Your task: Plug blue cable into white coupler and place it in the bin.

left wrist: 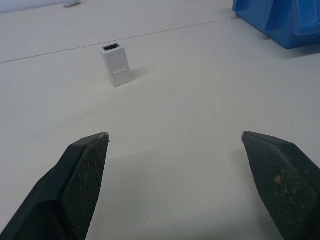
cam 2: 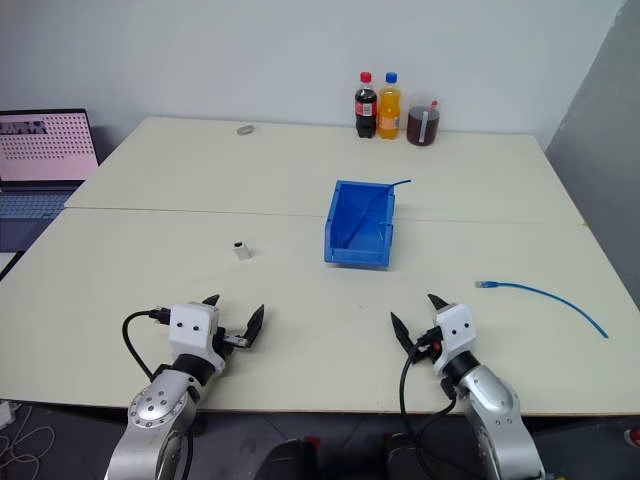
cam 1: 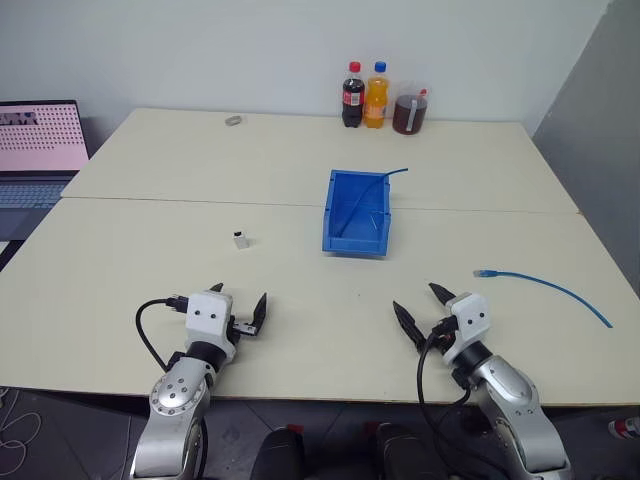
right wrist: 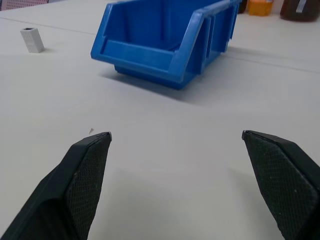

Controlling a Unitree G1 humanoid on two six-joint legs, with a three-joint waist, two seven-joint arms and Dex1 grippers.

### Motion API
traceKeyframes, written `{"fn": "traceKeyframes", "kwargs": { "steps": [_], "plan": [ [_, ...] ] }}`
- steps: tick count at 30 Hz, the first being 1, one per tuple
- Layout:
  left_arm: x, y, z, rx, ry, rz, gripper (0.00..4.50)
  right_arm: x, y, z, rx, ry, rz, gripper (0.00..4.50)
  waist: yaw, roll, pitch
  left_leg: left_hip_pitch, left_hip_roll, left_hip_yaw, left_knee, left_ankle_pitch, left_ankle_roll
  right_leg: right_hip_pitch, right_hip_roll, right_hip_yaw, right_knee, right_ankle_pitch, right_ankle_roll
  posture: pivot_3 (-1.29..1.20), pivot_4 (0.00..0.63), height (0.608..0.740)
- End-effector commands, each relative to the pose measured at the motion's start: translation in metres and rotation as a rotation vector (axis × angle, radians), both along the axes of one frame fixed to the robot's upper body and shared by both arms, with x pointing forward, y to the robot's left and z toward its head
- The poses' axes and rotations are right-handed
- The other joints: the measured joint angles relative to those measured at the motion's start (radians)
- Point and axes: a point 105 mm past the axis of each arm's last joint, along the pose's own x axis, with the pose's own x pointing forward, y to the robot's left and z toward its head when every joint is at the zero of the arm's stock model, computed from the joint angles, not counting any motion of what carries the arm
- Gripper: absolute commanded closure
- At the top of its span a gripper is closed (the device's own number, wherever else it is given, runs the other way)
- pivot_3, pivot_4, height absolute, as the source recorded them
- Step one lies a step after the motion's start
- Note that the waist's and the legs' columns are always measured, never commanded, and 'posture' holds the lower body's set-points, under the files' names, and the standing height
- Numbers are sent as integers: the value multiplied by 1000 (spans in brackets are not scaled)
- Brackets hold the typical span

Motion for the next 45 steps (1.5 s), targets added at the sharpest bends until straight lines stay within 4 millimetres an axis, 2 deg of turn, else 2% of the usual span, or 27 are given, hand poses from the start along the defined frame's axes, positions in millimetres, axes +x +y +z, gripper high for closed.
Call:
{"fn": "traceKeyframes", "kwargs": {
  "steps": [1, 8, 18, 22, 28, 30, 34, 38, 40, 45],
  "plan": [
    [1, -3, 17, -1, -82, -15, 0, -2, 3, 15, 15, -46, 17, 40, 0, 0, 0, 0, 0, 0, 0, 0, 0, 0, 0, 0, 0, 0, 0, 0, 150, 740],
    [-1, -4, 9, 46, -40, -17, 0, -4, 5, 16, 11, -43, 30, 40, 2, 0, 0, 0, 0, -2, 0, 0, 0, 2, 0, -3, -1, -1, -1, 0, 150, 740],
    [-7, -2, 13, 16, -65, -84, 0, -3, 5, 15, 6, -42, 44, 40, 2, 0, 0, 0, 0, -2, 0, 0, 0, 2, 0, -3, -1, -1, -1, 0, 150, 740],
    [-15, -23, 15, -40, -48, -264, 0, -3, 5, 20, 9, -48, 44, 40, 2, 0, 0, 0, 0, -2, 0, 0, 0, 2, 0, -4, -1, -1, -2, 0, 150, 740],
    [-23, -71, 22, -34, -21, -578, 0, -13, -7, 31, -13, -82, 61, 40, 7, 0, 0, 0, 0, -2, 0, 0, 0, 2, -1, -4, -2, -1, -2, 0, 150, 740],
    [-23, -82, 25, -31, -17, -638, 0, -17, -10, 34, -34, -86, 82, 40, 8, 0, 0, 0, 0, -2, 0, 0, 0, 2, -1, -4, -3, -1, -2, 0, 150, 740],
    [-13, -110, 42, -54, -31, -756, 0, -19, -42, 44, -90, -51, 55, 40, 12, 1, 1, 0, 0, -2, 0, 0, 0, 3, -1, -4, -3, -1, -1, 0, 150, 740],
    [-19, -138, 50, -77, 64, -965, 0, -10, -91, 48, -192, 61, 14, 40, 16, 1, 1, 0, -1, -2, 1, 0, 0, 4, -1, -3, -4, 0, 0, 0, 150, 740],
    [-16, -144, 58, -68, 74, -1004, 0, -2, -115, 53, -214, 104, -14, 40, 13, 1, 1, 0, 0, -2, 0, 0, 0, 4, 0, -3, -5, 0, 0, 0, 150, 740],
    [-13, -154, 61, 57, 91, -1085, 0, 23, -171, 35, -315, 301, -28, 40, 10, 2, 1, 1, -1, -2, 0, 0, 0, 5, 0, -3, -5, 0, 0, 0, 150, 740]
  ]
}}
